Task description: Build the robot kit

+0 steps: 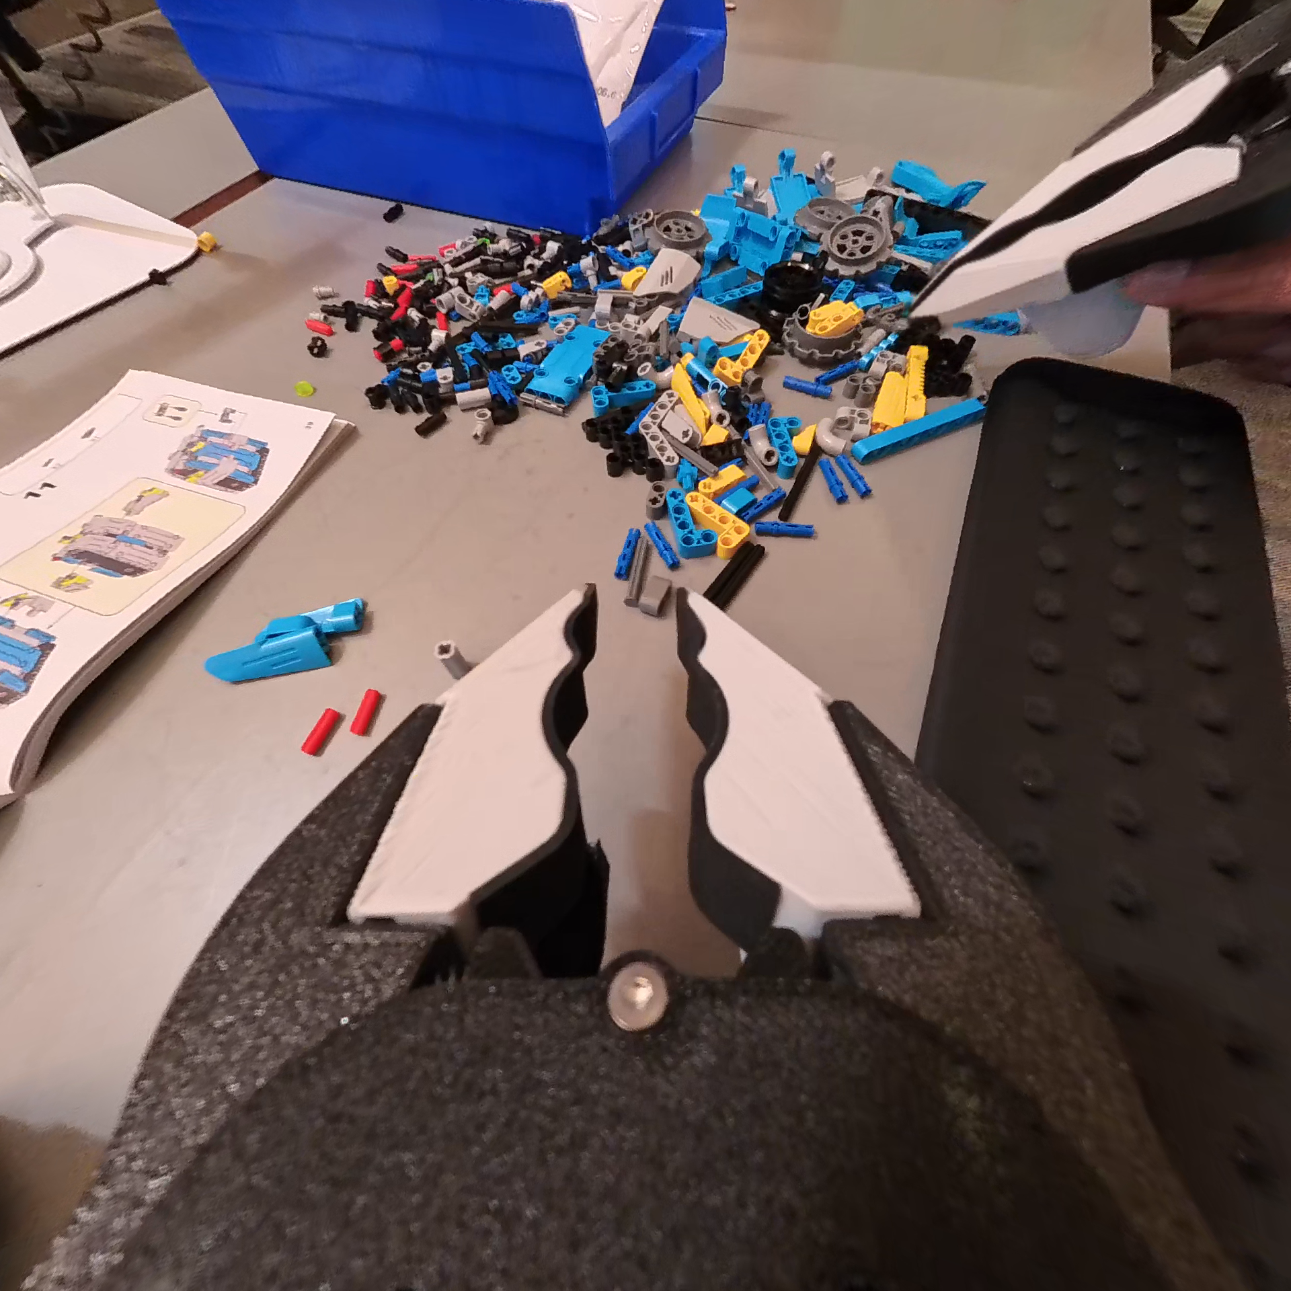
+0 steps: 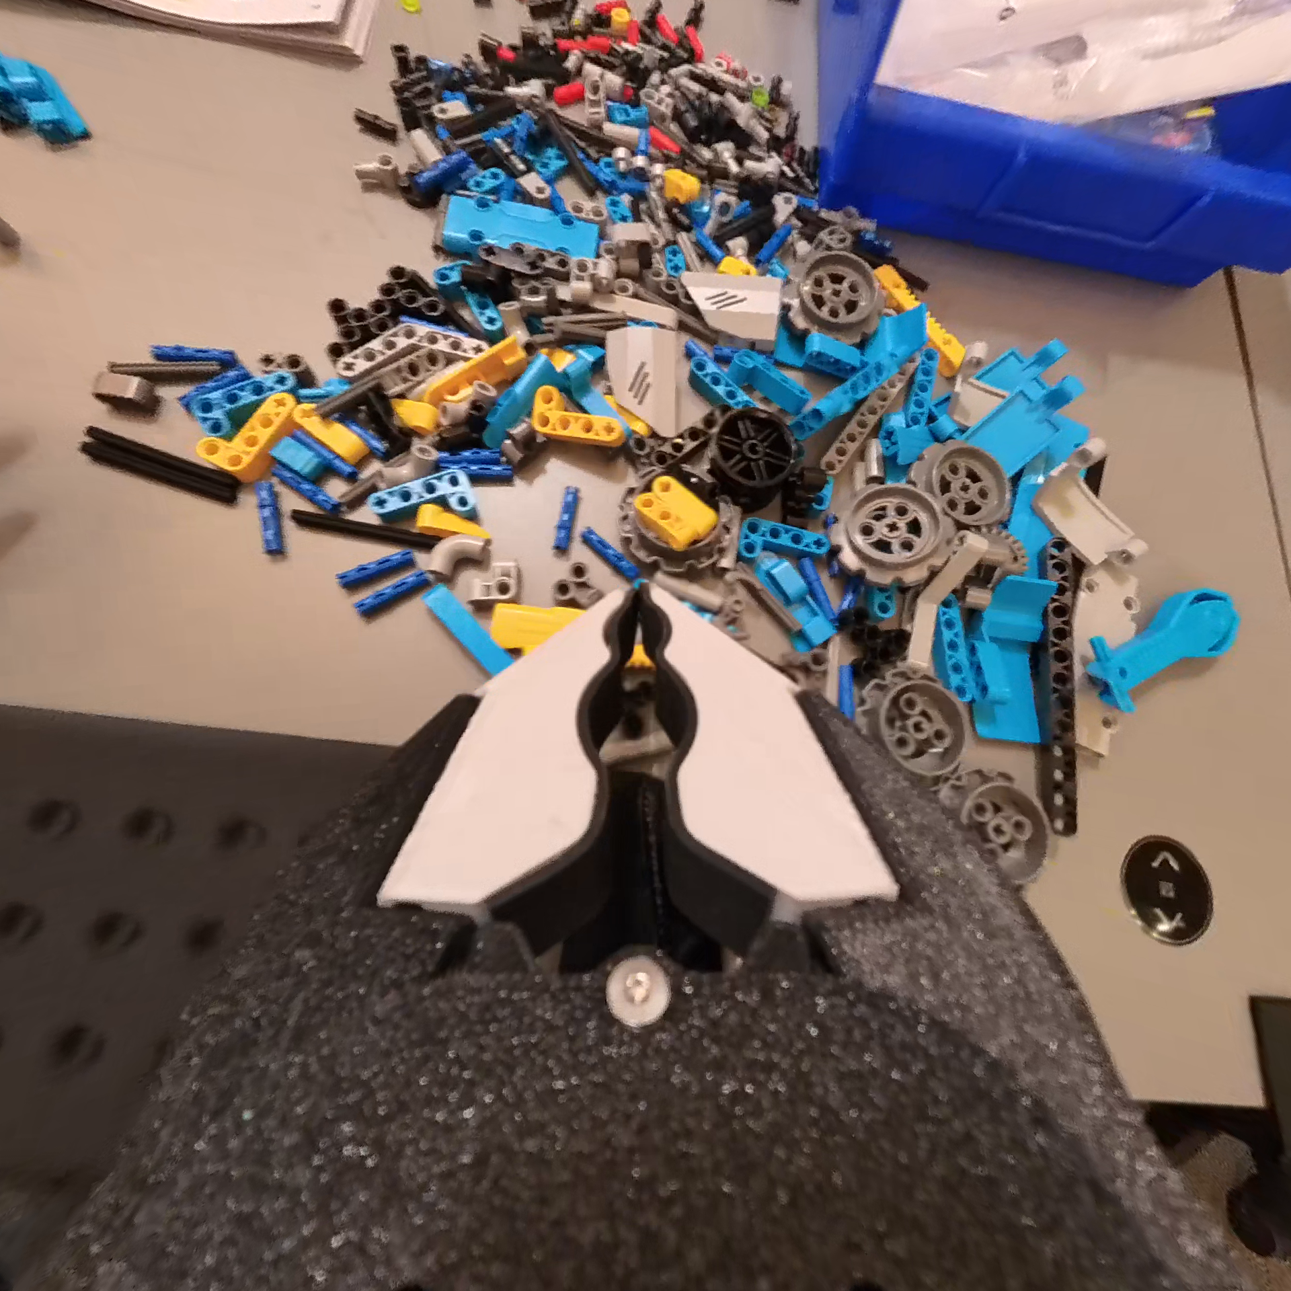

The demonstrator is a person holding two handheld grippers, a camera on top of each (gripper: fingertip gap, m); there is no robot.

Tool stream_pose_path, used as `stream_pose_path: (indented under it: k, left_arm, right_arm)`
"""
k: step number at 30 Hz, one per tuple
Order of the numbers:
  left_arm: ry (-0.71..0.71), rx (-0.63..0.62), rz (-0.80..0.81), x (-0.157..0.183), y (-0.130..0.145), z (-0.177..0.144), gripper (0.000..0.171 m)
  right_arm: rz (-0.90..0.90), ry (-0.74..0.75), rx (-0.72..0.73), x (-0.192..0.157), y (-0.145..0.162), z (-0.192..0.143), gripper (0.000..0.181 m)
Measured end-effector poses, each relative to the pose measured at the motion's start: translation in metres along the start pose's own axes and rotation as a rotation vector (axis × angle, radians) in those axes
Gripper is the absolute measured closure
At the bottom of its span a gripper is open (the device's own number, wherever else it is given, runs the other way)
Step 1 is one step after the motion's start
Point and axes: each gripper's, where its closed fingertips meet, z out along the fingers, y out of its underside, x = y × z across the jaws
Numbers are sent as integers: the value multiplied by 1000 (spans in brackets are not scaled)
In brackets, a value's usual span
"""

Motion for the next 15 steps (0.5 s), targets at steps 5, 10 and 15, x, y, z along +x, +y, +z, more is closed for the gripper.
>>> stream_pose_path:
  k: [5,10,15]
  left_arm:
    - [-2,-11,30,5,2,0,150]
    - [-14,-12,35,3,3,-1,150]
    - [-27,-16,30,0,3,0,150]
  right_arm:
    - [-92,112,-34,11,7,-9,181]
    - [40,199,-62,69,30,-17,181]
    - [135,207,-54,97,48,-17,181]
